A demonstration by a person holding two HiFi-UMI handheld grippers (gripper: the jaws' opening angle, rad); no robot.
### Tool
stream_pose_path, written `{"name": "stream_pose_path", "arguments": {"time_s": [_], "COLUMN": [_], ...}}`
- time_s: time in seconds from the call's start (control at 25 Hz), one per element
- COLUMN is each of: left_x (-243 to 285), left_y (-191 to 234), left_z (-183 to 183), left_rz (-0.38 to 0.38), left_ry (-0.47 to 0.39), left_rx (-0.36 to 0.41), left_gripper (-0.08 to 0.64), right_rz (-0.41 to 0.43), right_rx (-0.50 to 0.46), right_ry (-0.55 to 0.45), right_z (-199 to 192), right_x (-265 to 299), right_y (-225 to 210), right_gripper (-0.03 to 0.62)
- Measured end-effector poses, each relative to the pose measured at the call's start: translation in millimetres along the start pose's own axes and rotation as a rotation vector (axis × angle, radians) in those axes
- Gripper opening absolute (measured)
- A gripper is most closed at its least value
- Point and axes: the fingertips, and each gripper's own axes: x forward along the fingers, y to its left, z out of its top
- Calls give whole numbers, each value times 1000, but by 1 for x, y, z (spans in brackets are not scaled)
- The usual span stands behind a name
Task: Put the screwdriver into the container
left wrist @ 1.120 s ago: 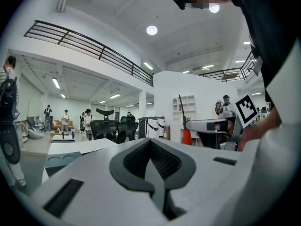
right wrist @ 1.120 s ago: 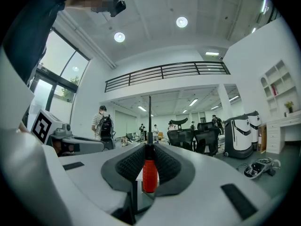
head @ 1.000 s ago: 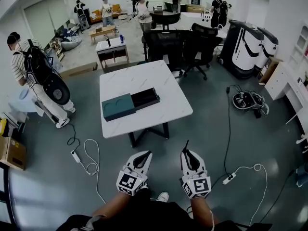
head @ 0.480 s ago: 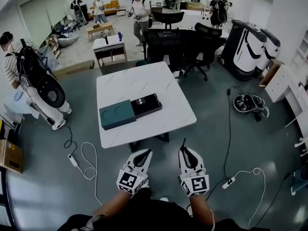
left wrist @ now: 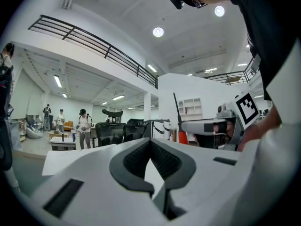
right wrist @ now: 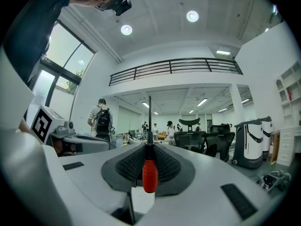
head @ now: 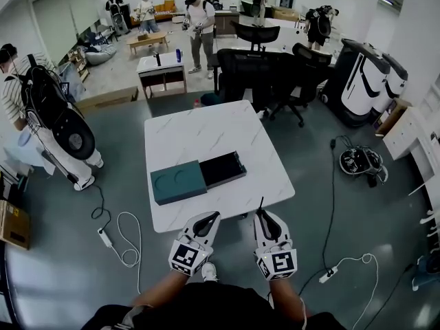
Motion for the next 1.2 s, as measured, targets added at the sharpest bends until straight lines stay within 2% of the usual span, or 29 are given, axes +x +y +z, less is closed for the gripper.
{"name": "stream_pose_path", "arguments": {"time_s": [0.12,0.24,0.36,0.48,0.68,0.76,0.92,1.2], "left_x": [5,7,8,11,24,31,48,102], "left_y": [19,38,52,62,73,76,80,91], "left_z": [-2,2,3,3,-9,-5,-18,-9], "left_rz": [-9,4,10,23,22,30,39,91], "left_ry": [21,16,-29,-19,-7,-1,20,31], "left_rx": [-16,-9,-5,-16,-8,-7,0,13], "left_gripper": [6,5,5,6,6,5,6,6], "right_rz": [10,27,30,22,18,25,53,110], "right_rx": [-5,-27,-37,-37,-37,-33,-22,-11], "right_ry": [-1,0,9,16,19,19,18,12], "right_z": [1,3,2,0,-8,-10,-17,-20], "right_x": [28,48,59,67,79,86,100,135], "right_y": [9,19,22,18,4,-2,-16,-64], "right_gripper": [72,72,72,72,72,72,72,72]}}
